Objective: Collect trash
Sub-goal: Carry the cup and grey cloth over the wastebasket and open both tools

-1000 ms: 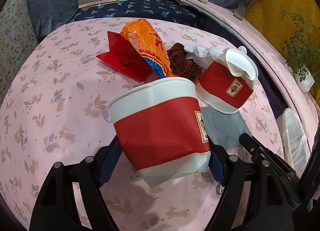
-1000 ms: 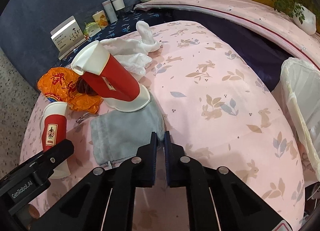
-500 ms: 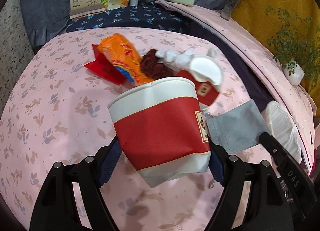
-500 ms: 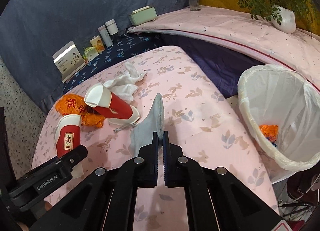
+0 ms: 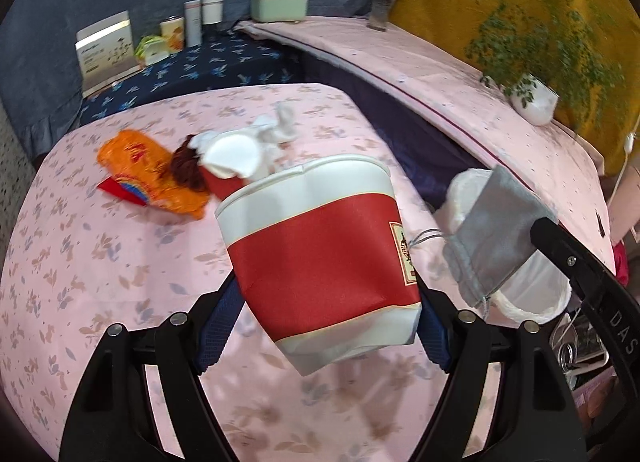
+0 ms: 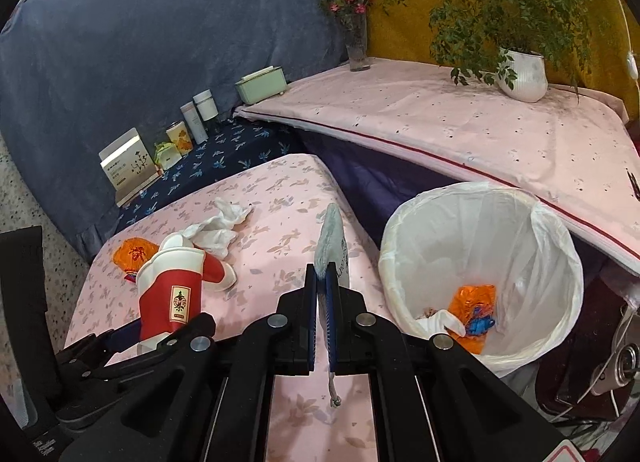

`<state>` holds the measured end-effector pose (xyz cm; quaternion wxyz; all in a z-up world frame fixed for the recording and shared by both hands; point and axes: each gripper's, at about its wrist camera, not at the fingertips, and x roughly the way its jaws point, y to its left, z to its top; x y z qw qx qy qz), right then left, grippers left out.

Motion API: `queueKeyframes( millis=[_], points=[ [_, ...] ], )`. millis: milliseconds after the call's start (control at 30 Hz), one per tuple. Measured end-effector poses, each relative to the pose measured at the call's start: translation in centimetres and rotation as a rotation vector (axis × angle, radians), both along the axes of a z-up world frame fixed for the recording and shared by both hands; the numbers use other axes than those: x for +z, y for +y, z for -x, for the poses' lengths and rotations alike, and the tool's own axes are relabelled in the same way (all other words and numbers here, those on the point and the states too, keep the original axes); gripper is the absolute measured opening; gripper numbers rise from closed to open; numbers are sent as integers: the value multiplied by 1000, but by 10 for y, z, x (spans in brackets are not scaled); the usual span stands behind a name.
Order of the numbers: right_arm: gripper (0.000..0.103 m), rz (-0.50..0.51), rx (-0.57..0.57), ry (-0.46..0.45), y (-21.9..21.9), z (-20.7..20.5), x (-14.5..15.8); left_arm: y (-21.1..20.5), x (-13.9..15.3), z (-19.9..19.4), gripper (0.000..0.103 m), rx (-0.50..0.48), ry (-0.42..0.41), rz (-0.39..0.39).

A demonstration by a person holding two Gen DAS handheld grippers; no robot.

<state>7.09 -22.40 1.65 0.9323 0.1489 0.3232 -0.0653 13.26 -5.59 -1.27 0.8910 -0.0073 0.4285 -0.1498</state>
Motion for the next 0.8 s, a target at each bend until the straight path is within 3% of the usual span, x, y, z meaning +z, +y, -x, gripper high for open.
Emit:
queueKeyframes(
  millis=[433,800],
  points=[
    [4,12,-95,-44,-66,25,19,-82,13,15,74,-132,-35,-40],
    [4,26,-165,-32,-116,24,14,-140,12,13,74,-234,-47,-68]
  ],
)
